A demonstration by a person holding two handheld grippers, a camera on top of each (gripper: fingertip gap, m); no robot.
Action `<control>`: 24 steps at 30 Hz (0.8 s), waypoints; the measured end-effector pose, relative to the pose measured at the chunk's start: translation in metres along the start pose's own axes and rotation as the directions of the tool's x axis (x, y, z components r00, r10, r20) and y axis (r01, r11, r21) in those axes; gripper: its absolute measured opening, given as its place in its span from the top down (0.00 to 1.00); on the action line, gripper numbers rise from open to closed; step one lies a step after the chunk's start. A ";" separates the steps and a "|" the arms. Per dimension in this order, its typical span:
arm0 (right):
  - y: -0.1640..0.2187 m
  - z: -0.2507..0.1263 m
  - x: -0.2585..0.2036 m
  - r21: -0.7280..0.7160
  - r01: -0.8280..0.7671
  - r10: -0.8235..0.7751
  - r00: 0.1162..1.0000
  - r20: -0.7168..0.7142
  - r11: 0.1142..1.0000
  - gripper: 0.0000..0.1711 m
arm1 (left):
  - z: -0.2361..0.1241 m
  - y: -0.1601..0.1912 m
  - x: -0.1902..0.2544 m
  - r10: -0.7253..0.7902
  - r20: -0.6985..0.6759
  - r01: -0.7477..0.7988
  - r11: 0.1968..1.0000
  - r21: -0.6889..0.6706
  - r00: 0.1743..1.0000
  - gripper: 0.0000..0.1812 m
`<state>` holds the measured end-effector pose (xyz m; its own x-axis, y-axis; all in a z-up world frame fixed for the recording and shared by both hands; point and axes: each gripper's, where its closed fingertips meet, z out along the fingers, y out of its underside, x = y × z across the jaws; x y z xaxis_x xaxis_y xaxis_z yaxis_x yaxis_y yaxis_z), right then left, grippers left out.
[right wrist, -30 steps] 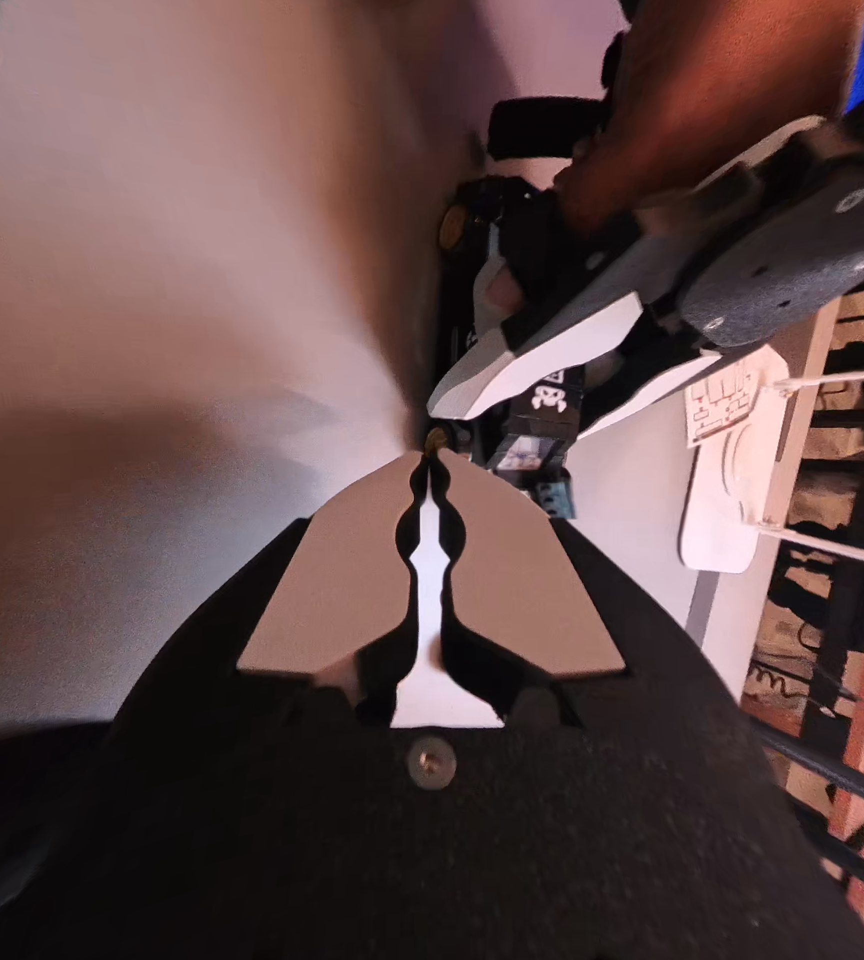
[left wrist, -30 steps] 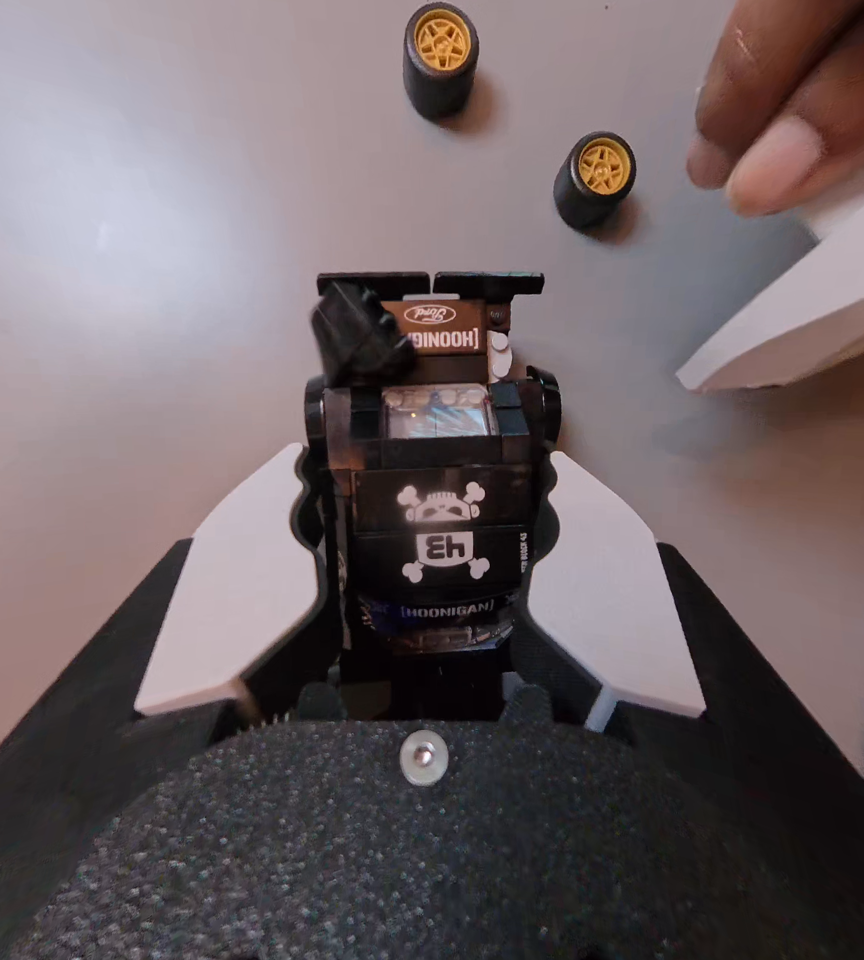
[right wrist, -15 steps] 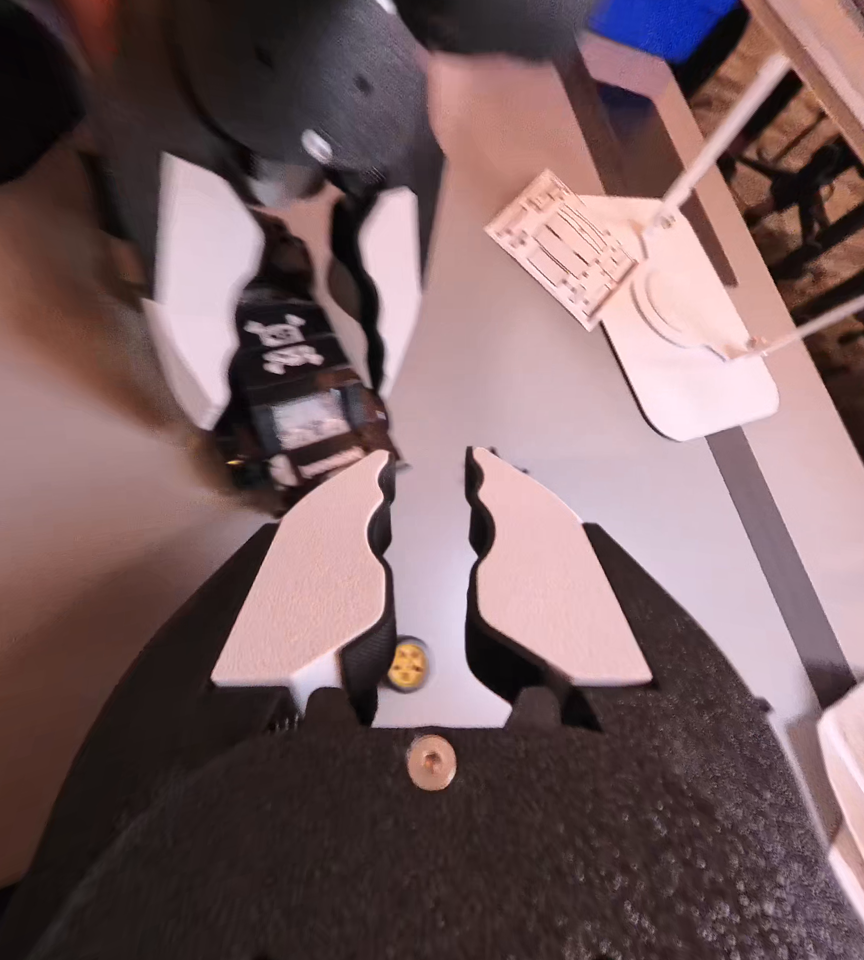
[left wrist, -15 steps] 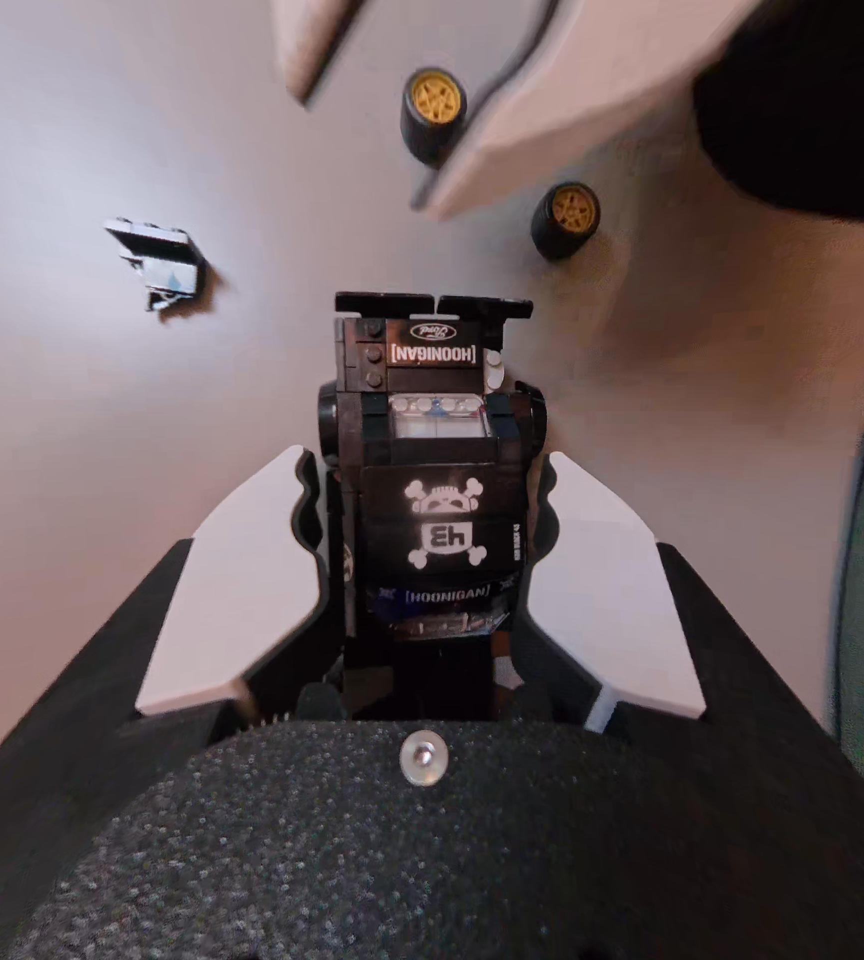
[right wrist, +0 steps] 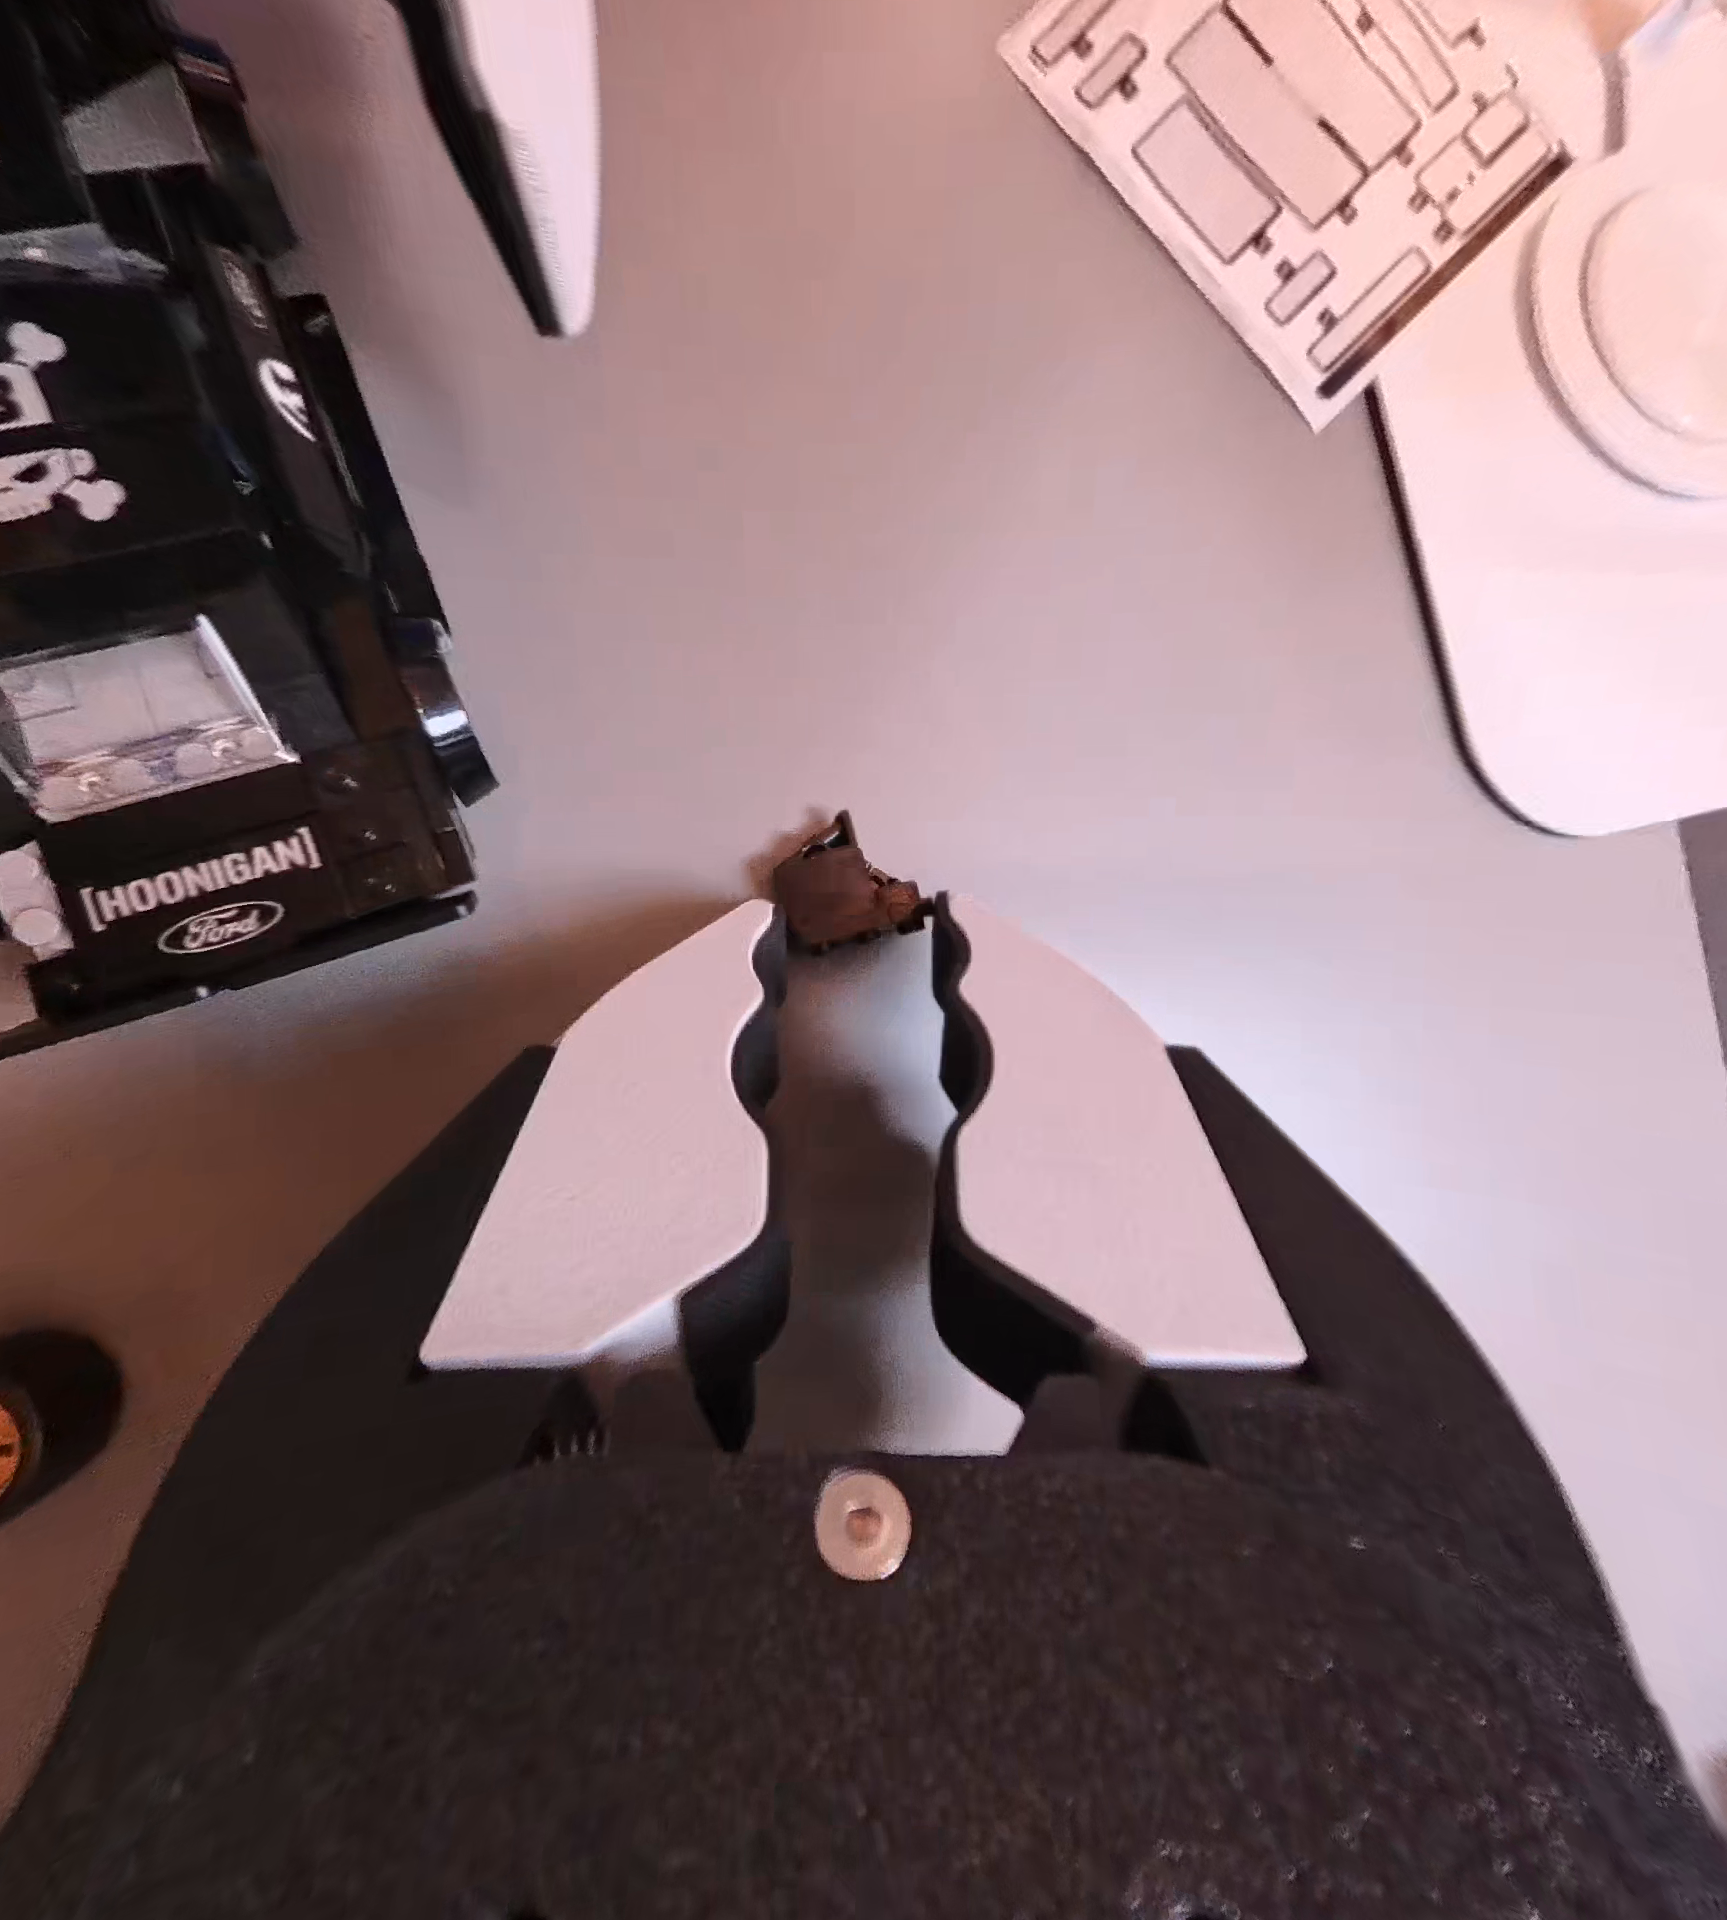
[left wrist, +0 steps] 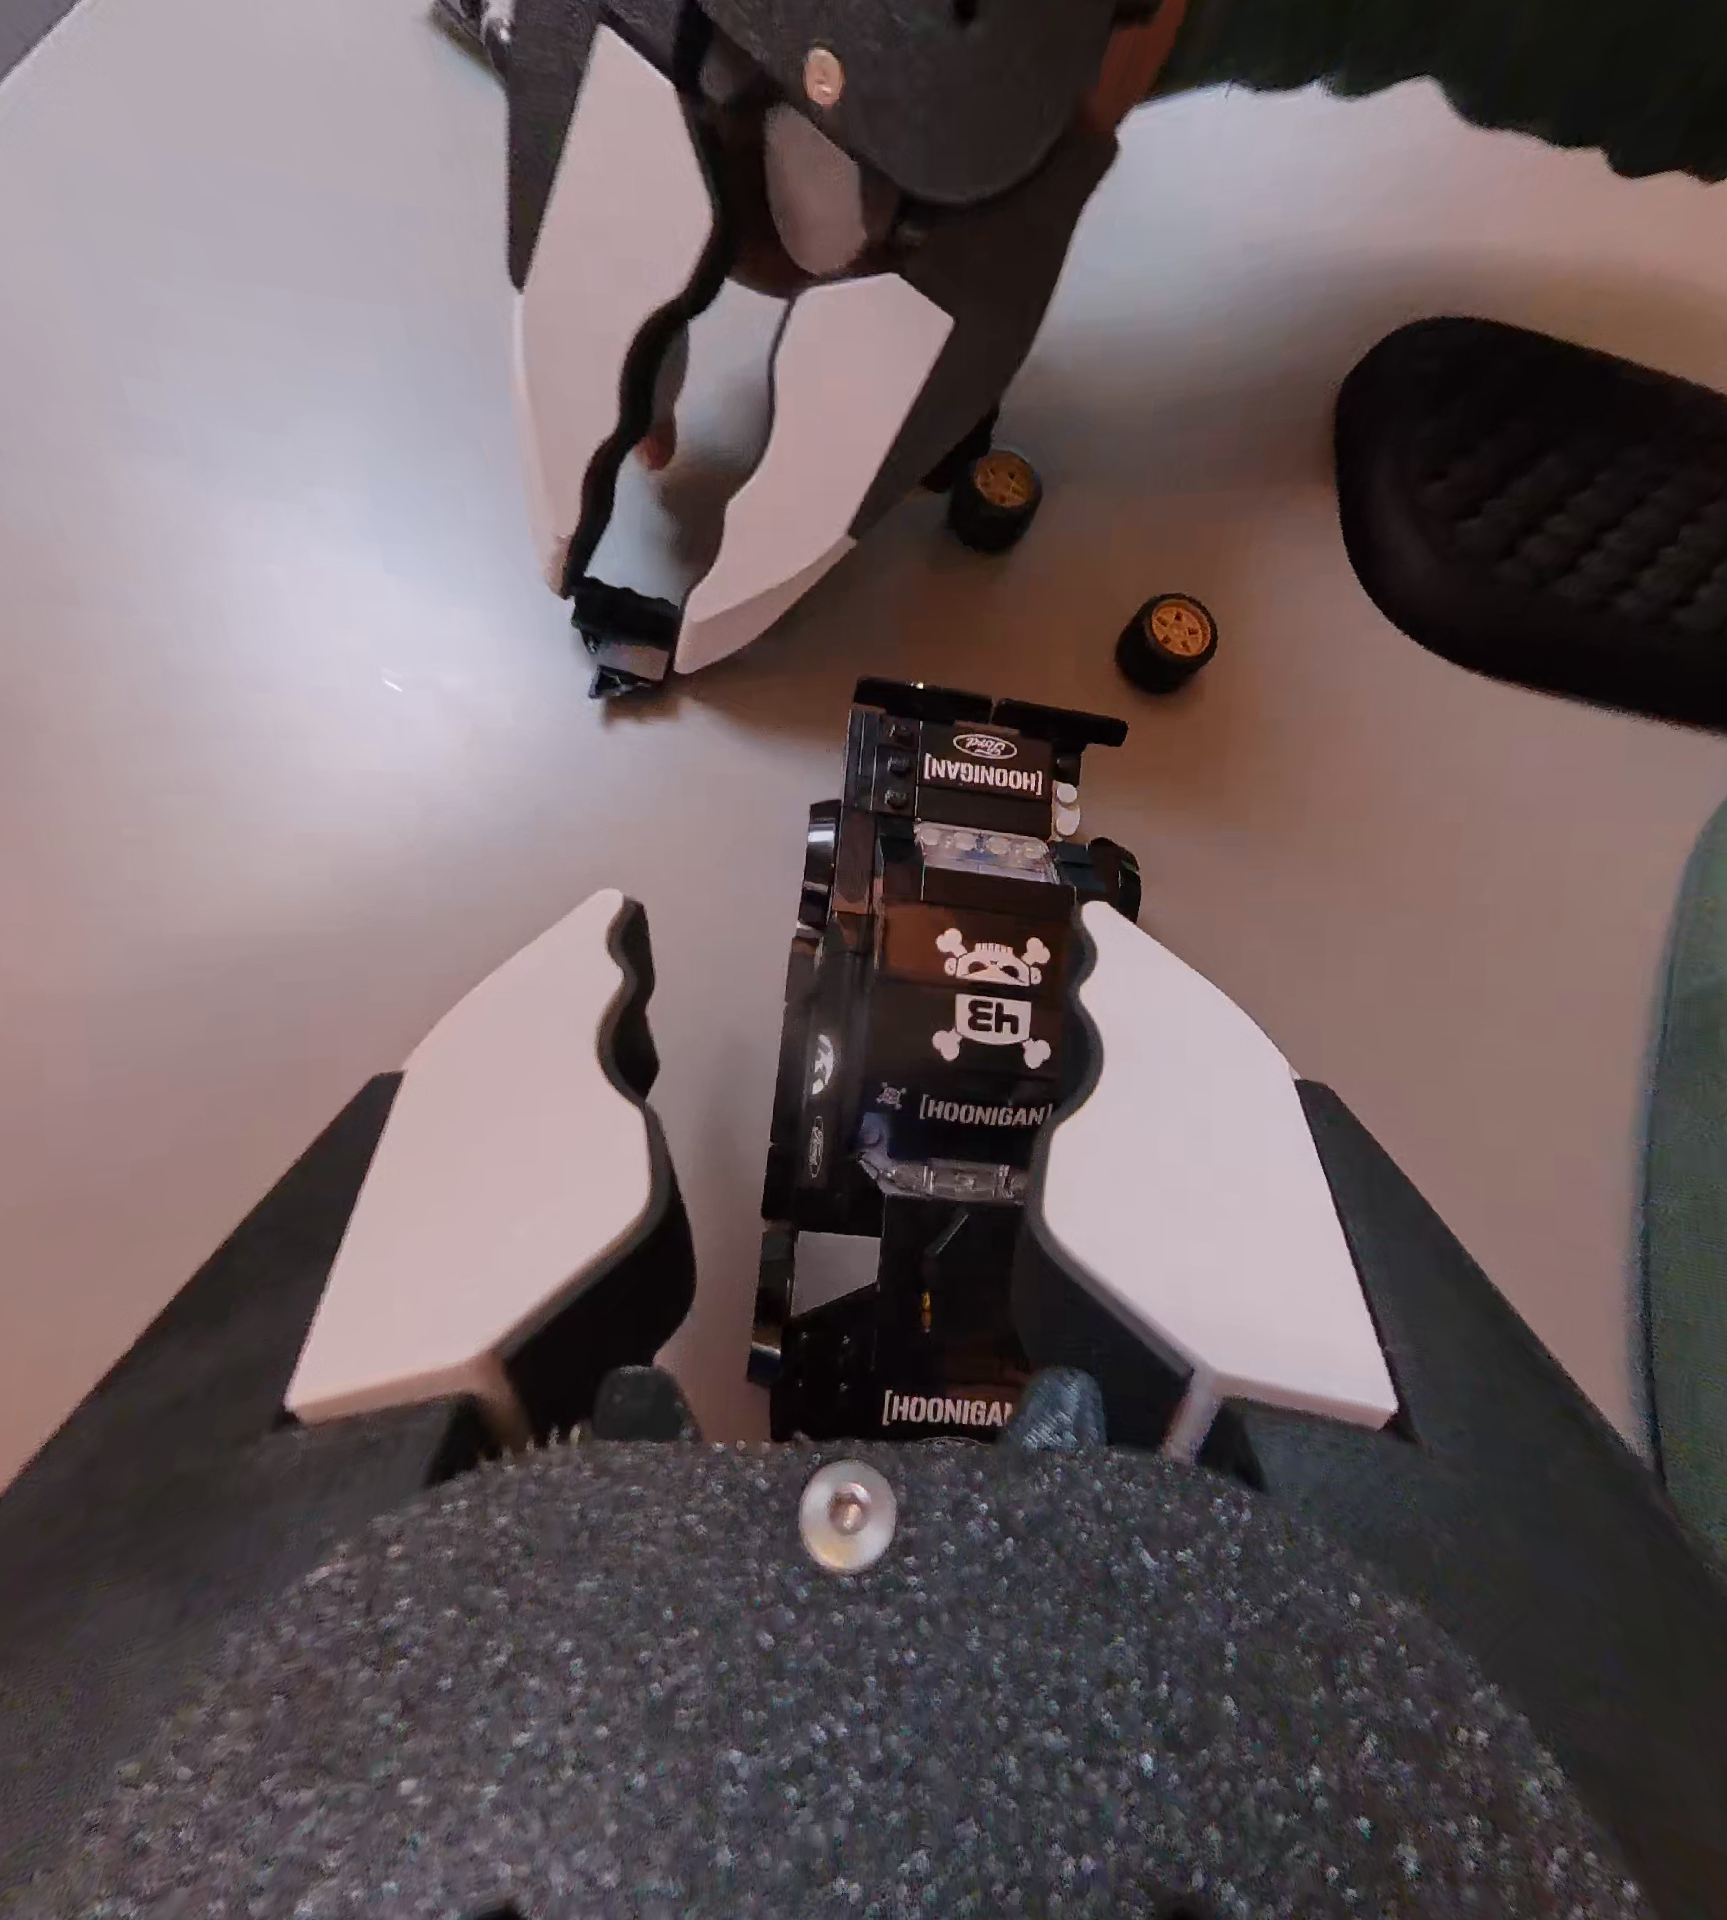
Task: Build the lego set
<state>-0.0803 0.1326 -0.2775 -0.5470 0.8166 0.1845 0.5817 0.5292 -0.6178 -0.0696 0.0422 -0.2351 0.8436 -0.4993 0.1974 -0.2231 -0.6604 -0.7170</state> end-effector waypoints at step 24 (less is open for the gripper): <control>-0.110 -0.133 -0.092 0.071 0.684 -0.483 0.581 -0.655 0.726 0.84 | -0.037 -0.083 0.086 0.082 -0.298 0.062 0.894 0.444 0.951 0.93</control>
<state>-0.0133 0.0301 -0.1249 -0.2045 0.3699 0.9063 0.0060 0.9263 -0.3767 0.0036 0.0333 -0.1335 0.6382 -0.6963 0.3286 0.0702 -0.3724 -0.9254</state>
